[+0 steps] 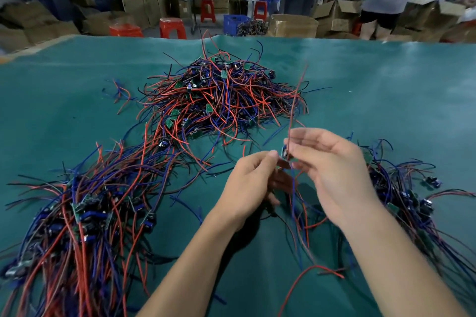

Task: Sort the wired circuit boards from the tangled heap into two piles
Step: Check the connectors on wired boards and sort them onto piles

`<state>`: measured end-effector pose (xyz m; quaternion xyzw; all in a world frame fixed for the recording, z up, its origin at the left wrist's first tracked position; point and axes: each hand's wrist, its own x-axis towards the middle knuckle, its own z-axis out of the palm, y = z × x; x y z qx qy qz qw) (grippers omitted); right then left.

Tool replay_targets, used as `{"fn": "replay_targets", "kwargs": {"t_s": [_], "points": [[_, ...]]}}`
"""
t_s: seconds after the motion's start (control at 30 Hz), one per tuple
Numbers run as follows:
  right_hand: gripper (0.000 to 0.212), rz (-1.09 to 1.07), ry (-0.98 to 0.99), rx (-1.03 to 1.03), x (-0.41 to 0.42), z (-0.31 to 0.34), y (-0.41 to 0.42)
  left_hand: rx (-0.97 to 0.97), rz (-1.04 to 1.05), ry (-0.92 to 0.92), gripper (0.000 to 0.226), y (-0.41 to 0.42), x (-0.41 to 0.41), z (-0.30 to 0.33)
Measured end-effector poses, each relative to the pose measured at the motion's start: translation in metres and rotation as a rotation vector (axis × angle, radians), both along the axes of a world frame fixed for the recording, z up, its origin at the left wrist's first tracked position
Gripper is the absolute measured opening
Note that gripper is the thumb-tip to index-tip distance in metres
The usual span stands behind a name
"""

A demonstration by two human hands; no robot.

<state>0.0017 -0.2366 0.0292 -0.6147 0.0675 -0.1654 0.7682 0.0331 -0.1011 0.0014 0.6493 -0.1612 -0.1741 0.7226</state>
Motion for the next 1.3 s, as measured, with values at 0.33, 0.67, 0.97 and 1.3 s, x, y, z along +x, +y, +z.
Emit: {"fn": "replay_targets", "kwargs": {"t_s": [0.33, 0.67, 0.97, 1.3], "points": [[0.021, -0.029, 0.0, 0.18, 0.0, -0.01, 0.007, -0.065, -0.015, 0.02, 0.01, 0.006, 0.001, 0.0], [0.014, -0.066, 0.076, -0.016, 0.003, -0.019, 0.004, 0.065, 0.061, -0.08, 0.029, 0.004, 0.003, -0.005], [0.018, 0.214, 0.142, 0.05, 0.0, -0.014, -0.015, 0.106, -0.092, -0.083, 0.03, 0.006, 0.003, -0.005], [0.012, -0.154, 0.009, -0.163, 0.008, -0.022, -0.02, 0.146, -0.12, -0.12, 0.031, 0.008, 0.001, -0.002]]}}
